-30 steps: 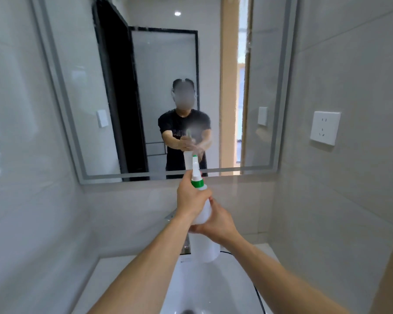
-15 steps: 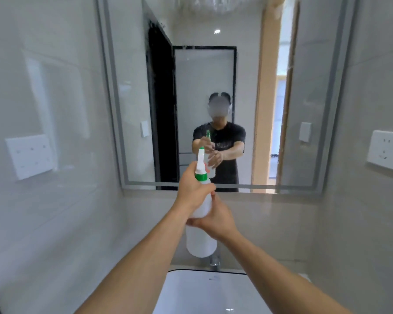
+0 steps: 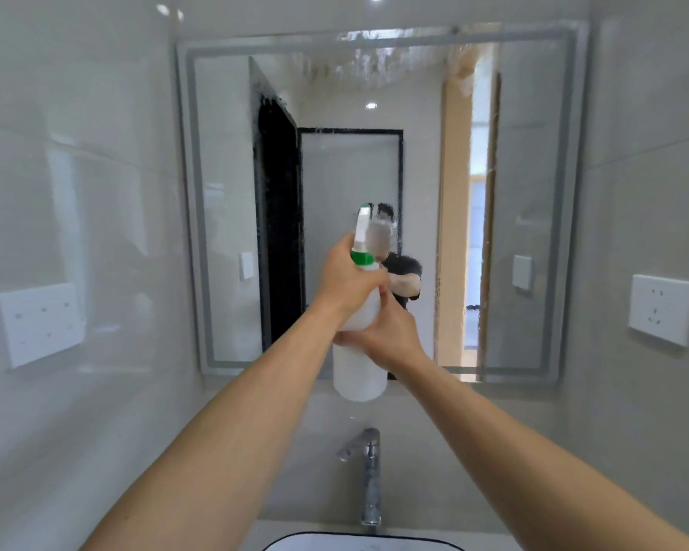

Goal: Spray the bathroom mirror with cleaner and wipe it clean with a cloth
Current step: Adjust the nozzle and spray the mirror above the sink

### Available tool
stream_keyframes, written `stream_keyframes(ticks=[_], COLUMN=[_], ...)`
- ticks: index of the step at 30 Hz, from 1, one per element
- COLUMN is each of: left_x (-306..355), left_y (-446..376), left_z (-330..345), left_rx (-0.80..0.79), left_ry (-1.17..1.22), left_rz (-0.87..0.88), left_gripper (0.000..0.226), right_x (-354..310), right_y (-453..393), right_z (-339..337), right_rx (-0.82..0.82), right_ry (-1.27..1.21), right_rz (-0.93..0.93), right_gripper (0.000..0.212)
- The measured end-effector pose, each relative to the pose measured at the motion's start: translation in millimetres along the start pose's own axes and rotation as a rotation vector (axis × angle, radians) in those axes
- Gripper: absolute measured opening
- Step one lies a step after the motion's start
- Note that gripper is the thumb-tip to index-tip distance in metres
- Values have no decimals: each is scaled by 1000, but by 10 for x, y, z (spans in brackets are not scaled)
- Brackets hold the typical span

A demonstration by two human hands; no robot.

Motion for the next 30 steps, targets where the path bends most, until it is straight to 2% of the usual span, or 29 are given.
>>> stream_keyframes(ticks=[10,15,18,25,30], left_x=[236,254,213,83,-78], left_y=[-360,-300,-238,-38,148], left_z=[-313,-651,-890,-1403,-1642], left_rx=[226,280,316,375,380], left_ry=[9,-34,-57,-57,-61], left_rz=[37,22,-1,-54,-72], left_gripper=[36,43,45,40,39], right_x=[-568,-777,-903,-1098,-1075], right_y=[-312,-259,-201,-56,85], right_z=[-116,127,313,825,1187], right_rx=[-75,-132,-195,-260,-294], right_ry=[13,1,-6,1,7], right_rz=[-117,-151,-153,-170,-153], right_gripper=[94,94,84,80,89])
Point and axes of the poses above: each hand's wrist, its own y-axis away from the middle knuckle, its own z-axis out of the palm, x = y × z, the point moved 3 cm from there along -y, towards the middle knuckle, and after that the axes turned 11 degrees about z, right-handed, at the moved point
